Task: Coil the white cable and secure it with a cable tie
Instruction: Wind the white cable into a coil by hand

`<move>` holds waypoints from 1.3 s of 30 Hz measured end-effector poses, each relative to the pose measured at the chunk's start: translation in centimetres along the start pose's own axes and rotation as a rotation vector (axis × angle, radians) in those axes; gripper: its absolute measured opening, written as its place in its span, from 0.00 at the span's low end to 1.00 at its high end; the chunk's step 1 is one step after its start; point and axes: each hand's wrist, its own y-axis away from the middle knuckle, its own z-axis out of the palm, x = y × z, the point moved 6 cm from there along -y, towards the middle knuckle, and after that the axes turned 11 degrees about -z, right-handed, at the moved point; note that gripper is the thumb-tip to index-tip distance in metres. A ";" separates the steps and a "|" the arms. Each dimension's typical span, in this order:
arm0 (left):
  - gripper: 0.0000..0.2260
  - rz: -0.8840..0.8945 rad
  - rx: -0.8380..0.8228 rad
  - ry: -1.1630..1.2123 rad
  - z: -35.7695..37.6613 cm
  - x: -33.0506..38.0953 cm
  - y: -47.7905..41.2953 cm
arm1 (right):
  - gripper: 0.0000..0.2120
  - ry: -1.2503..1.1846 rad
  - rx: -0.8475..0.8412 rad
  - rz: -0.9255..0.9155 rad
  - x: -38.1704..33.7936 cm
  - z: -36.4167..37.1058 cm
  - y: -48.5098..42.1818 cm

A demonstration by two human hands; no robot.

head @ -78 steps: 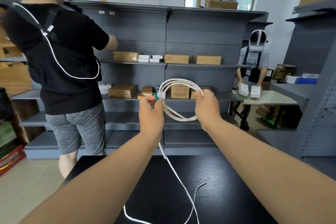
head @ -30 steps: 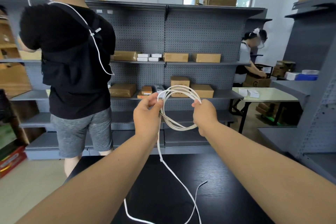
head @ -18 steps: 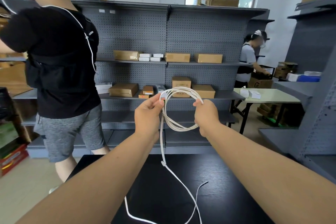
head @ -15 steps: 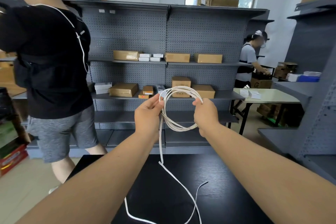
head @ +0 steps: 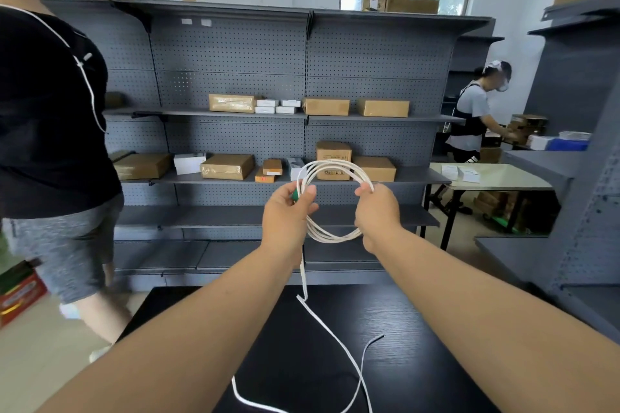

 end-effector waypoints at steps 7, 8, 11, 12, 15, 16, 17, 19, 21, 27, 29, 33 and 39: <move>0.13 0.170 0.018 -0.150 -0.9 2.8 -0.4 | 0.09 -0.257 -0.186 0.099 0.7 1.1 0.3; 0.12 0.217 0.023 -0.250 -1.0 3.5 -0.5 | 0.08 -0.279 -0.234 0.093 0.6 1.2 0.3; 0.12 0.326 -0.040 -0.532 -0.4 5.3 -0.5 | 0.08 -0.339 -0.357 0.018 -0.5 1.3 0.3; 0.13 0.343 -0.083 -0.599 0.0 5.7 -0.4 | 0.10 -0.320 -0.388 -0.031 -1.0 1.2 0.3; 0.16 0.378 -0.181 -0.822 1.1 6.0 0.0 | 0.13 -0.170 -0.454 -0.222 -2.7 0.8 0.2; 0.17 0.382 -0.195 -0.878 1.2 6.0 0.1 | 0.10 -0.112 -0.475 -0.285 -3.3 0.7 0.3; 0.17 0.386 -0.203 -0.916 1.3 6.0 0.1 | 0.08 -0.042 -0.499 -0.345 -3.8 0.7 0.4; 0.18 0.403 -0.212 -0.980 1.4 5.9 0.1 | 0.09 0.093 -0.561 -0.432 -4.5 0.9 0.8; 0.17 0.430 -0.236 -1.072 1.7 5.8 0.2 | 0.10 0.193 -0.610 -0.456 -4.9 1.1 1.1; 0.14 0.463 -0.289 -1.224 2.0 5.5 1.2 | 0.14 0.299 -0.584 -0.489 -4.8 1.1 1.6; 0.15 0.462 -0.288 -1.128 2.1 5.4 1.5 | 0.15 0.265 -0.514 -0.494 -4.6 1.0 1.6; 0.19 0.377 -0.219 -0.894 1.6 5.2 1.2 | 0.13 0.182 -0.401 -0.467 -4.1 1.1 1.5; 0.08 0.359 -0.307 -0.876 1.5 4.7 1.2 | 0.12 0.031 -0.355 -0.409 -3.4 1.2 1.7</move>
